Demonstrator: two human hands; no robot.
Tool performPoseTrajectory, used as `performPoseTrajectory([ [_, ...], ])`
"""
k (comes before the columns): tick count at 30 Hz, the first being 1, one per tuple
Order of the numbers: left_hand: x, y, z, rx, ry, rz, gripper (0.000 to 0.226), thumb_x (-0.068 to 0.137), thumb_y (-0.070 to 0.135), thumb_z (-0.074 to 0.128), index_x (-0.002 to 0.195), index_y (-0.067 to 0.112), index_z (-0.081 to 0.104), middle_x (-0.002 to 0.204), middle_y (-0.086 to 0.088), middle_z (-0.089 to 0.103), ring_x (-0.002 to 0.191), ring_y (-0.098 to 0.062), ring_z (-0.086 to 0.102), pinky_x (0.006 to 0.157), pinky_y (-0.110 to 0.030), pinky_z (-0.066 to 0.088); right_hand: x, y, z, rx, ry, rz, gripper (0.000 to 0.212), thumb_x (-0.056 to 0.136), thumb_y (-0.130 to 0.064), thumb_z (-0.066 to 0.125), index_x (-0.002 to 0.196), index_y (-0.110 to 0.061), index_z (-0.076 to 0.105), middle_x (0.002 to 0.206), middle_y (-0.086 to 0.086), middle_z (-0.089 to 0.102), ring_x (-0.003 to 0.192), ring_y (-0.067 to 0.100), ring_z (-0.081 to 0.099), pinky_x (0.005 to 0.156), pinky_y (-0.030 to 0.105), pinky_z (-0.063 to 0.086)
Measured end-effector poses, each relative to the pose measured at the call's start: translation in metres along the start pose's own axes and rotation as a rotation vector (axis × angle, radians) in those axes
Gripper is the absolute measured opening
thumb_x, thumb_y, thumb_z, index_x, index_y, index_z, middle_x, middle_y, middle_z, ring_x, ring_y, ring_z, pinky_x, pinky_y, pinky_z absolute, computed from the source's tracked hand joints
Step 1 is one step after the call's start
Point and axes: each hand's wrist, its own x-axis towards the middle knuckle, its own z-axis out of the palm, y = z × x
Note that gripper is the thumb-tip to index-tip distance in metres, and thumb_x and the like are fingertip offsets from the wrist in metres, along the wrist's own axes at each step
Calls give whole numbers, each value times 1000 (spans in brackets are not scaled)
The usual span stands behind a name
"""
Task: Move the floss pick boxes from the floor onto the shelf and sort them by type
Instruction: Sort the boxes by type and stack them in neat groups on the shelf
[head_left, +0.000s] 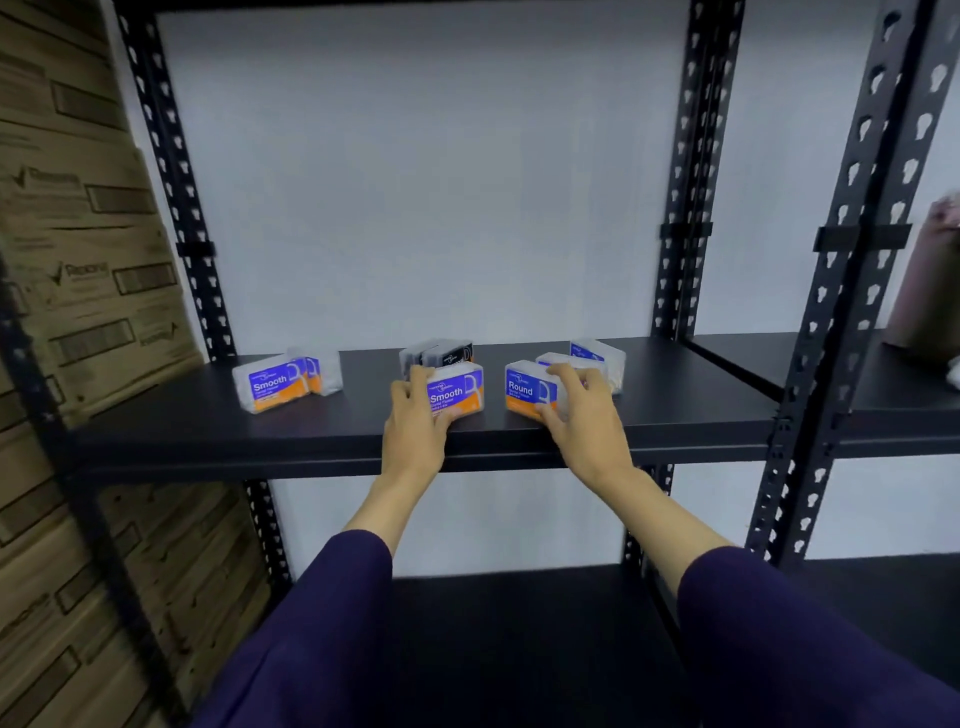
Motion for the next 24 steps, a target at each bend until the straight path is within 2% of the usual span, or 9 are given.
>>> performPoseTrajectory([
  [3, 0, -4, -2, 34, -3, 34, 53, 91, 29, 64, 134, 17, 37, 122, -9, 46, 105, -19, 54, 72, -24, 42, -1, 3, 10, -79, 92, 19, 48, 90, -24, 65, 134, -19, 46, 131, 12, 39, 118, 25, 42, 92, 36, 51],
  [7, 0, -6, -4, 32, -12, 30, 52, 90, 31, 65, 133, 20, 38, 120, -9, 49, 105, -19, 55, 75, -27, 47, 10, 6, 10, -167, 90, 90, 49, 90, -26, 64, 134, -20, 44, 128, 14, 41, 117, 27, 41, 94, 37, 48],
  [12, 0, -5, -3, 39, -11, 28, 52, 90, 32, 64, 133, 20, 38, 120, -8, 49, 102, -18, 55, 72, -24, 41, 28, 7, 8, -142, 41, 194, 47, 90, -21, 61, 133, -21, 43, 124, 14, 38, 109, 31, 48, 81, 39, 49],
  [17, 1, -5, -2, 53, -13, 24, 53, 91, 33, 62, 136, 20, 36, 122, -8, 47, 105, -16, 54, 72, -22, 40, 40, 15, 12, -90, 31, 261, 48, 91, -11, 59, 135, -20, 43, 125, 16, 36, 117, 33, 41, 82, 40, 50],
  [21, 1, -5, -1, 63, -11, 24, 54, 91, 33, 62, 137, 20, 36, 121, -8, 47, 104, -17, 55, 71, -22, 41, 35, 7, 17, -235, 131, 165, 48, 88, -7, 59, 134, -16, 47, 127, 18, 41, 114, 33, 39, 92, 40, 43],
  [24, 1, -3, -4, 59, -44, 9, 51, 93, 30, 60, 136, 21, 35, 121, -8, 47, 102, -17, 54, 72, -23, 39, 28, -8, 27, -281, 72, 23, 33, 91, -10, 56, 124, -6, 55, 123, 17, 50, 111, 33, 44, 87, 39, 43],
])
